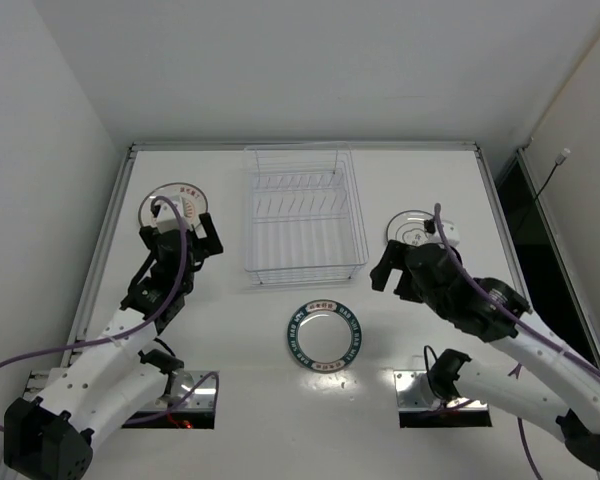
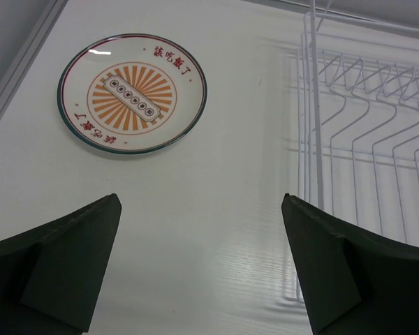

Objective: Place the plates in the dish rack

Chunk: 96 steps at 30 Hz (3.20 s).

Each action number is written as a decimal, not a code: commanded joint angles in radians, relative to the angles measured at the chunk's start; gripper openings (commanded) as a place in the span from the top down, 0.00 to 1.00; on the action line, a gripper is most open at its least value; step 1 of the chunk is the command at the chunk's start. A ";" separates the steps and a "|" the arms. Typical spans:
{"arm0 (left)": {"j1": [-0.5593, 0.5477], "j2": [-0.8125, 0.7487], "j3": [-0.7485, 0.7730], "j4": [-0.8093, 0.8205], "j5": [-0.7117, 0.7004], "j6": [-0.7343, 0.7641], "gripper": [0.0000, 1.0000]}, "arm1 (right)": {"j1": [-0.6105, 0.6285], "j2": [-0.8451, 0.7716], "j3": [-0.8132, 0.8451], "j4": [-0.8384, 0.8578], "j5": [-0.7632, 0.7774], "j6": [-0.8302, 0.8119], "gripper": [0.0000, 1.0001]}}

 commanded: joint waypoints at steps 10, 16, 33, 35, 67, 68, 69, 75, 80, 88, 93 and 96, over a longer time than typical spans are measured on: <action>-0.008 -0.025 0.026 0.017 -0.017 -0.004 0.00 | -0.672 0.291 0.151 0.367 -0.549 -0.381 0.00; -0.008 -0.034 0.017 0.017 -0.026 -0.004 0.00 | -1.066 0.472 0.019 0.653 -0.942 -0.302 0.03; -0.017 -0.007 0.017 0.026 -0.025 -0.004 0.00 | -1.335 0.728 -0.223 0.683 -0.847 -0.268 0.13; -0.017 -0.007 0.017 0.026 -0.025 -0.004 0.00 | -1.335 0.799 -0.212 0.703 -0.861 -0.268 0.14; -0.017 0.021 0.017 0.026 -0.034 -0.004 0.00 | -1.090 0.431 0.036 0.581 -0.602 -0.249 1.00; -0.017 0.021 0.017 0.026 -0.034 -0.004 0.00 | -1.060 0.390 0.064 0.565 -0.562 -0.250 1.00; -0.017 0.021 0.017 0.026 -0.034 -0.004 0.00 | -1.030 0.377 0.118 0.544 -0.486 -0.260 1.00; -0.017 0.021 0.017 0.026 -0.025 -0.004 0.00 | -0.763 0.460 0.360 0.486 -0.226 -0.329 1.00; -0.017 0.012 0.017 0.026 -0.010 -0.004 0.00 | -0.593 0.635 0.528 0.483 -0.076 -0.389 1.00; -0.017 0.012 0.017 0.026 -0.010 -0.004 0.00 | -0.467 0.874 0.687 0.452 0.093 -0.437 1.00; -0.017 0.012 0.026 0.036 -0.010 -0.004 0.00 | -0.430 0.949 0.670 0.475 0.122 -0.437 1.00; -0.017 0.012 0.026 0.036 0.000 -0.004 0.00 | -0.419 0.981 0.642 0.499 0.122 -0.437 1.00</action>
